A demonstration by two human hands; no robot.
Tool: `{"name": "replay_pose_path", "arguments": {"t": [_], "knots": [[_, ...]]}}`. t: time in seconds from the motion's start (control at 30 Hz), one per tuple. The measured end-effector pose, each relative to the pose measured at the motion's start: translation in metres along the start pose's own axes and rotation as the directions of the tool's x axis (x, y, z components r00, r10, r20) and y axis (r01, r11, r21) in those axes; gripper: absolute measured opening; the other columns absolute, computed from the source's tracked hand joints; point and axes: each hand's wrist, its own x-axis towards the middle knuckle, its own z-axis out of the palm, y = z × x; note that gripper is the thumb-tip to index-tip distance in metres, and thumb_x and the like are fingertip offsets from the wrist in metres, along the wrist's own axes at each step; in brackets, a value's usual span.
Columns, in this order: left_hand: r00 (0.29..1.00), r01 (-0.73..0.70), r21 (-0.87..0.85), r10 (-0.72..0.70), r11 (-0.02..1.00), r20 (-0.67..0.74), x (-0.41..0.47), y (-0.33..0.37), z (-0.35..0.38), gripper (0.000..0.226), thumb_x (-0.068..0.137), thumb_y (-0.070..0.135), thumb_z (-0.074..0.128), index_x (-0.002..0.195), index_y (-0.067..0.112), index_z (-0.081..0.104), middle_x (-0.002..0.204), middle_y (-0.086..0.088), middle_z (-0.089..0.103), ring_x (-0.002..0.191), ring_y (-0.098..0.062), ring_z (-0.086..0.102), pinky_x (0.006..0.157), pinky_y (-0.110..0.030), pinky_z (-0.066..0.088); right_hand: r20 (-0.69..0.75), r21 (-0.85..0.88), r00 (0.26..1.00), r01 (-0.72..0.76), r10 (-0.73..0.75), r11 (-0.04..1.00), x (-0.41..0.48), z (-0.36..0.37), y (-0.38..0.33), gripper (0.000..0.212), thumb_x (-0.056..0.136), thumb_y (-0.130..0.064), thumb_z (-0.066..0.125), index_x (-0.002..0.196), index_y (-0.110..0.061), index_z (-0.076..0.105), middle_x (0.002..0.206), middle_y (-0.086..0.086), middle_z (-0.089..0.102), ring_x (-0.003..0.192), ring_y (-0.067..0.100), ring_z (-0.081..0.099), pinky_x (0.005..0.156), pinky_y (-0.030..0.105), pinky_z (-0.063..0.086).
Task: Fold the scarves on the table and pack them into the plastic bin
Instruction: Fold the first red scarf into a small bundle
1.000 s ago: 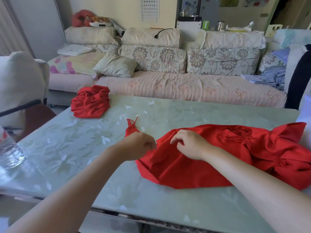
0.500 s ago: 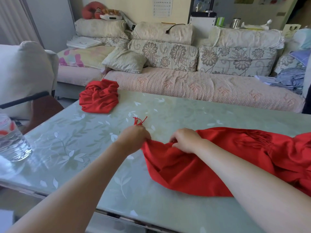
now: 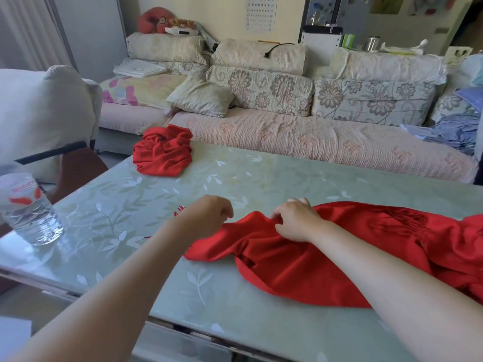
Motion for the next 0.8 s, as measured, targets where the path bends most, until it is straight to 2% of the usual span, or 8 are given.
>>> {"name": "replay_pose_path", "arguments": {"t": [0.1, 0.17, 0.33, 0.43, 0.53, 0.63, 0.73, 0.8], "knots": [[0.997, 0.039, 0.023, -0.040, 0.999, 0.073, 0.012, -0.005, 0.017, 0.039, 0.095, 0.012, 0.049, 0.130, 0.026, 0.059, 0.133, 0.003, 0.057, 0.123, -0.020, 0.053, 0.100, -0.029, 0.041, -0.183, 0.001, 0.982, 0.049, -0.048, 0.999, 0.001, 0.000, 0.000, 0.021, 0.091, -0.032, 0.060, 0.105, -0.033, 0.075, 0.105, -0.008, 0.069, 0.109, 0.020, 0.055, 0.093, 0.032, 0.035], [0.987, 0.062, 0.001, -0.061, 0.998, 0.151, 0.018, -0.003, 0.023, 0.040, 0.097, 0.019, 0.048, 0.135, 0.027, 0.056, 0.137, 0.006, 0.056, 0.127, -0.018, 0.050, 0.107, -0.032, 0.039, -0.332, 0.113, 0.943, 0.028, 0.011, 0.993, 0.002, -0.001, 0.005, 0.017, 0.091, -0.027, 0.062, 0.101, -0.027, 0.076, 0.103, -0.006, 0.069, 0.102, 0.022, 0.061, 0.085, 0.031, 0.043], [0.977, 0.152, -0.302, -0.097, 0.941, 0.191, 0.038, 0.008, 0.008, 0.023, 0.092, 0.038, 0.058, 0.099, 0.023, 0.074, 0.096, 0.004, 0.072, 0.093, -0.015, 0.064, 0.086, -0.027, 0.049, -0.460, 0.396, 0.858, -0.033, 0.229, 0.918, 0.010, -0.007, 0.023, 0.011, 0.089, -0.013, 0.064, 0.092, -0.015, 0.074, 0.093, 0.000, 0.074, 0.090, 0.022, 0.067, 0.078, 0.029, 0.047], [0.970, 0.090, -0.187, -0.044, 0.978, 0.239, 0.045, 0.000, -0.010, 0.007, 0.085, 0.030, 0.067, 0.080, 0.027, 0.071, 0.075, 0.010, 0.065, 0.078, -0.014, 0.060, 0.068, -0.023, 0.043, -0.436, 0.488, 0.845, -0.066, 0.309, 0.870, 0.017, -0.008, 0.033, 0.012, 0.088, -0.010, 0.064, 0.091, -0.015, 0.074, 0.089, -0.002, 0.073, 0.084, 0.018, 0.065, 0.079, 0.025, 0.047], [0.993, 0.080, -0.021, -0.082, 0.997, -0.085, 0.060, -0.015, -0.022, 0.013, 0.087, 0.024, 0.064, 0.095, 0.020, 0.074, 0.090, -0.003, 0.071, 0.092, -0.026, 0.064, 0.072, -0.026, 0.043, -0.410, 0.520, 0.844, -0.095, 0.346, 0.849, 0.029, -0.005, 0.034, 0.008, 0.087, -0.012, 0.066, 0.088, -0.015, 0.074, 0.087, -0.003, 0.073, 0.085, 0.018, 0.066, 0.076, 0.023, 0.043], [0.865, 0.090, -0.170, -0.161, 0.981, -0.476, 0.074, -0.018, -0.022, 0.022, 0.086, 0.010, 0.060, 0.105, 0.012, 0.070, 0.103, -0.011, 0.070, 0.099, -0.033, 0.062, 0.078, -0.032, 0.044, -0.410, 0.519, 0.832, -0.125, 0.374, 0.846, 0.050, -0.003, 0.025, 0.008, 0.089, -0.011, 0.065, 0.091, -0.009, 0.072, 0.093, 0.006, 0.073, 0.091, 0.025, 0.065, 0.076, 0.024, 0.039], [0.855, 0.017, -0.330, -0.185, 0.944, -0.485, 0.085, -0.015, -0.011, 0.049, 0.088, -0.001, 0.053, 0.135, 0.009, 0.053, 0.139, -0.015, 0.052, 0.125, -0.031, 0.050, 0.097, -0.029, 0.037, -0.330, 0.522, 0.839, -0.220, 0.433, 0.824, 0.069, -0.002, 0.017, 0.028, 0.092, -0.011, 0.059, 0.118, -0.005, 0.065, 0.123, 0.014, 0.064, 0.118, 0.028, 0.057, 0.097, 0.026, 0.038], [0.858, 0.050, -0.372, -0.231, 0.927, -0.460, 0.086, -0.020, -0.002, 0.063, 0.089, -0.004, 0.049, 0.149, 0.010, 0.035, 0.159, -0.016, 0.023, 0.142, -0.028, 0.030, 0.106, -0.026, 0.030, -0.131, 0.455, 0.911, -0.296, 0.392, 0.840, 0.072, 0.003, 0.015, 0.064, 0.092, -0.021, 0.062, 0.148, -0.004, 0.038, 0.154, 0.019, 0.035, 0.140, 0.029, 0.039, 0.114, 0.032, 0.030]]}}
